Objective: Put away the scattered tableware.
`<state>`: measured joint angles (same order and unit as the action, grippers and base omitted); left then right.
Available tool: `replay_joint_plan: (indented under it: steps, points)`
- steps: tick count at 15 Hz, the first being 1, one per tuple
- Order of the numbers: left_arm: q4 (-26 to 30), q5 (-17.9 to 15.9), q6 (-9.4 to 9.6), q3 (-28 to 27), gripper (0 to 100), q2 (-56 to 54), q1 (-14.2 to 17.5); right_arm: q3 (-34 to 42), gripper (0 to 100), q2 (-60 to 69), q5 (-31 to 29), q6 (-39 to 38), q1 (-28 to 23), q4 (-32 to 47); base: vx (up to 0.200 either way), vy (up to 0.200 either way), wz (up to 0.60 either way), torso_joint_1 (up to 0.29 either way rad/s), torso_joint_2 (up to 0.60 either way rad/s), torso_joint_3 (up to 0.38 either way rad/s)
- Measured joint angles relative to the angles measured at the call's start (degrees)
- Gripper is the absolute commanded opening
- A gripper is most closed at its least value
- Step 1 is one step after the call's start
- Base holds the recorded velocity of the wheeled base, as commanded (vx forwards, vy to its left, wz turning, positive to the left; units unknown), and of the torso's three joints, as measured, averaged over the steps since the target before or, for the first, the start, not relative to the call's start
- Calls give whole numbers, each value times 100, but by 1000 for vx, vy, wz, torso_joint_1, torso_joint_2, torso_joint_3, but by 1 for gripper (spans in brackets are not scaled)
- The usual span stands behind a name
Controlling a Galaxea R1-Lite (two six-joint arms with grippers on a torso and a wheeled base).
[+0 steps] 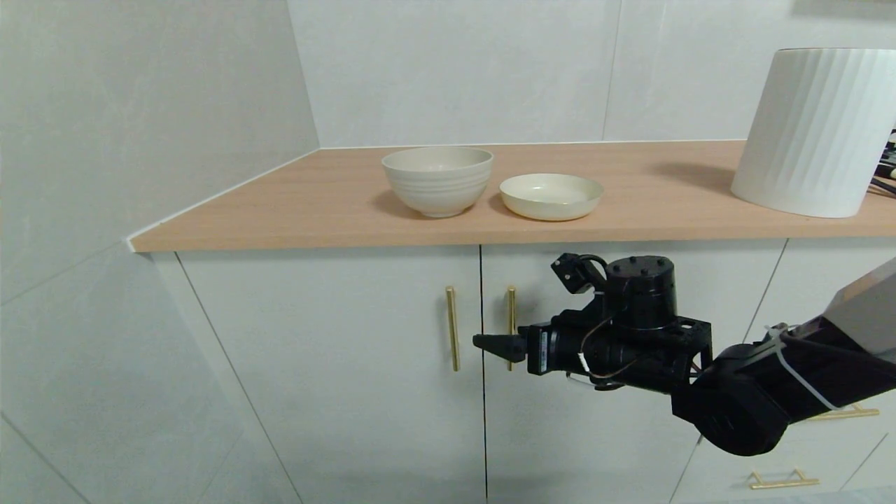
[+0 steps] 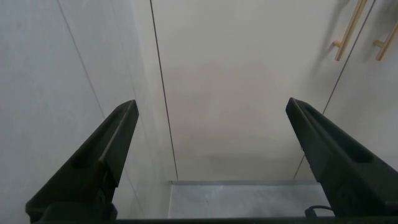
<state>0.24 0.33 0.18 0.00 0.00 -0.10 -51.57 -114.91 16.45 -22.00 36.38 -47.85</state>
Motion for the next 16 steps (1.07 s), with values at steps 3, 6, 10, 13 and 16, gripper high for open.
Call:
replay_joint_plan:
  steps: [3,6,10,13,16]
  points:
    - [2,-1,0,0,100,0,2,-68,100,-113,-6,-308,0,-315,0,0,0,0,0,0]
    - [0,0,0,0,100,0,-1,-80,100,-251,-16,-410,0,-585,0,0,0,0,0,0]
    - [2,0,-2,0,100,0,0,-80,100,-334,-6,-435,37,-601,0,0,0,0,0,0]
    - [2,-1,0,0,100,0,2,-41,100,-378,-49,-438,194,-848,0,0,0,0,0,0]
    - [2,0,-5,0,100,0,0,66,100,-367,-17,-427,282,-919,0,0,0,0,0,0]
